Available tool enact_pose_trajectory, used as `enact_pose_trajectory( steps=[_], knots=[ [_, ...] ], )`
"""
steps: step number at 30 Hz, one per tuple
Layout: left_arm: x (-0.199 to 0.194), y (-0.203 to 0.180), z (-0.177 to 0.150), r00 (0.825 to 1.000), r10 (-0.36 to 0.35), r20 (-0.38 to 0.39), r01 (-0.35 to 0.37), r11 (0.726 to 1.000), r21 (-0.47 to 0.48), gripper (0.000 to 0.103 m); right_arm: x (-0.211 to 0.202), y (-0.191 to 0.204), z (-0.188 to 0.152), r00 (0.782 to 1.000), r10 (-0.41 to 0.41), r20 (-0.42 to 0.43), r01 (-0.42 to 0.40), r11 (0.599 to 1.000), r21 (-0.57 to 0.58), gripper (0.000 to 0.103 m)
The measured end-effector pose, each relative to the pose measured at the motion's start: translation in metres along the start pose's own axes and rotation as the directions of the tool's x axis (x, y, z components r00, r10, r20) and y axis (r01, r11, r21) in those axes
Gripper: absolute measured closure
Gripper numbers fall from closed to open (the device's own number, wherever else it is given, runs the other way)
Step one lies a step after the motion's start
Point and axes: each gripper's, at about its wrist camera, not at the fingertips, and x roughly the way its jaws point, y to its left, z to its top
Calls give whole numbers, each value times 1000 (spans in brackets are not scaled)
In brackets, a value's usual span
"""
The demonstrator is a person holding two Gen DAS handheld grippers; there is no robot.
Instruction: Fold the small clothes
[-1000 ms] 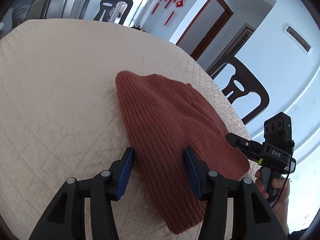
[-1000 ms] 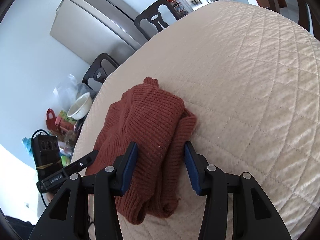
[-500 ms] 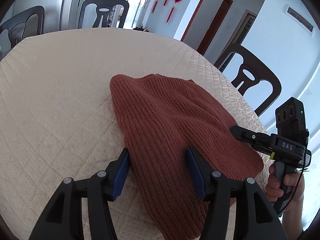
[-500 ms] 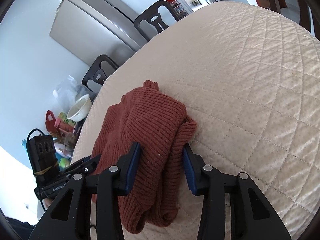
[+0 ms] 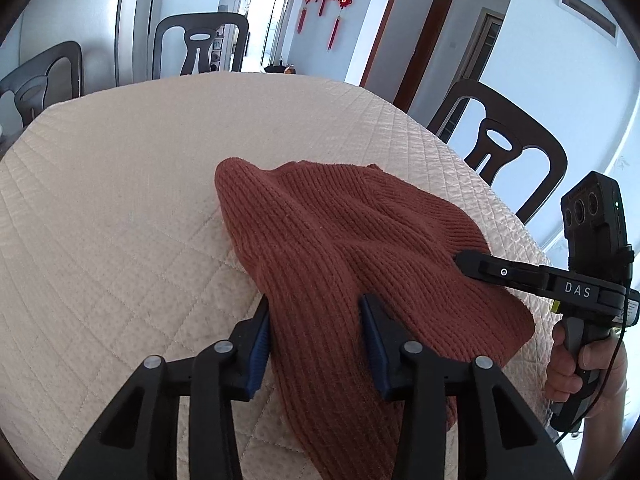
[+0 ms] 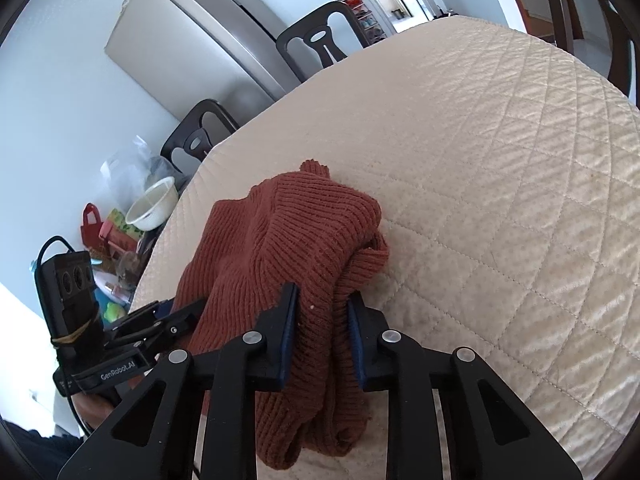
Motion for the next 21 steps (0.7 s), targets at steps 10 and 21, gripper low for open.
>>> enact_pose_trajectory(
  steps=[10, 21],
  knots=[
    [-15, 0, 6, 999, -27, 38, 26, 1000, 12, 69, -13, 18, 2, 999, 10, 45, -8, 999, -48, 84],
    [-27, 11, 13, 996, -55, 65, 54, 998, 11, 69, -10, 39, 12, 997, 44, 58, -39, 996, -83, 85]
  ],
)
